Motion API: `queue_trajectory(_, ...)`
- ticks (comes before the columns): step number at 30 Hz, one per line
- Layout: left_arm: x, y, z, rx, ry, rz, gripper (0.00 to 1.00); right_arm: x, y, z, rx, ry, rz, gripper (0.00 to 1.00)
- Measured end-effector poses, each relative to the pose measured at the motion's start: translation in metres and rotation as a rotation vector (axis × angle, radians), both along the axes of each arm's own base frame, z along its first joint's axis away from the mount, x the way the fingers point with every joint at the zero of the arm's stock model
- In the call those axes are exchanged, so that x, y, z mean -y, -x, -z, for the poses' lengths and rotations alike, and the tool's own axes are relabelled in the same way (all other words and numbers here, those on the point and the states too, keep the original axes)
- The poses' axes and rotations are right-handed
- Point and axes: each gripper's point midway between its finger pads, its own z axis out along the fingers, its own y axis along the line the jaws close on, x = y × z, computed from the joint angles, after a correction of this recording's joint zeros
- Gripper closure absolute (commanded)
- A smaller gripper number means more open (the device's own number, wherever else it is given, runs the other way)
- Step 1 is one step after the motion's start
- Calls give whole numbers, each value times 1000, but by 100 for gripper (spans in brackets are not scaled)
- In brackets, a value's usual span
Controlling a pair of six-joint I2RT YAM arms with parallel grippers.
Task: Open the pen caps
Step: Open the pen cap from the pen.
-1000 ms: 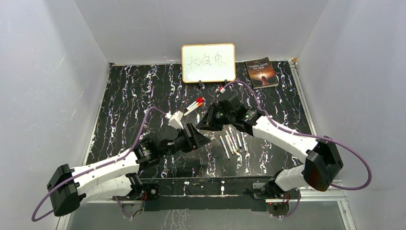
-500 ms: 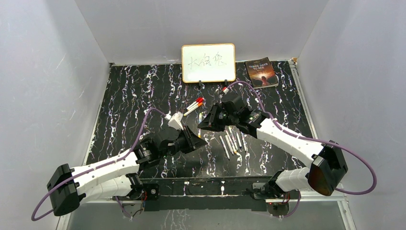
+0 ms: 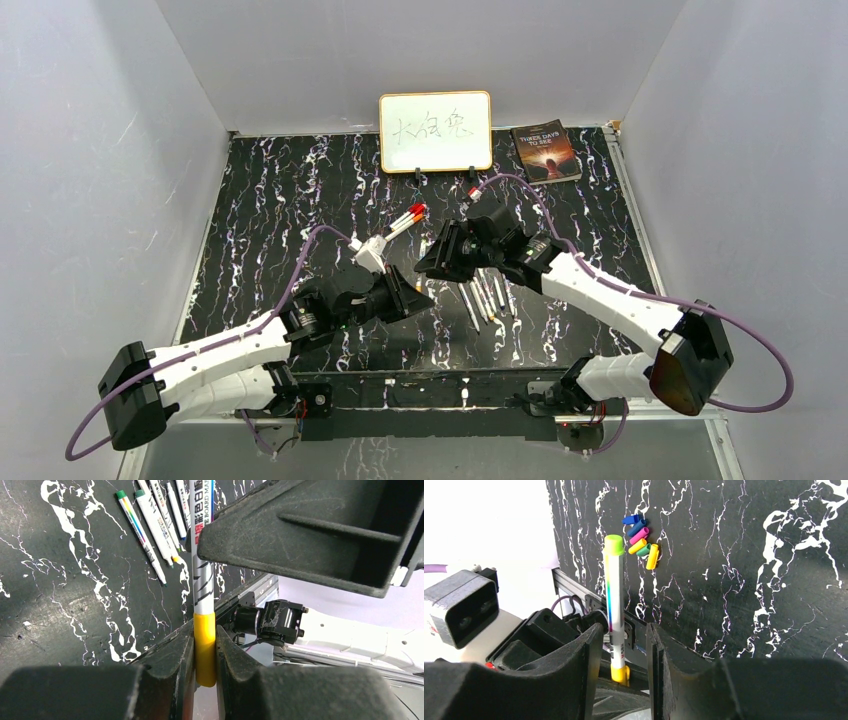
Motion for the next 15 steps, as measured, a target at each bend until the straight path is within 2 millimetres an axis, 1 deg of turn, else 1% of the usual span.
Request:
queue_trajectory(5,1,1,-1,-2,-16,15,87,3,5,6,-13,10,-4,66)
queue_trajectory(10,5,1,-1,-1,-24,28,87,0,9,6,-13,9,-18,67)
queue_trajectory(12,6,1,0,-2,-29,33,86,-2,12,6,-13,9,-27,72)
queue_trajectory(15,7,1,1,-4,-34,36,86,-5,16,8,-14,13,-42,86)
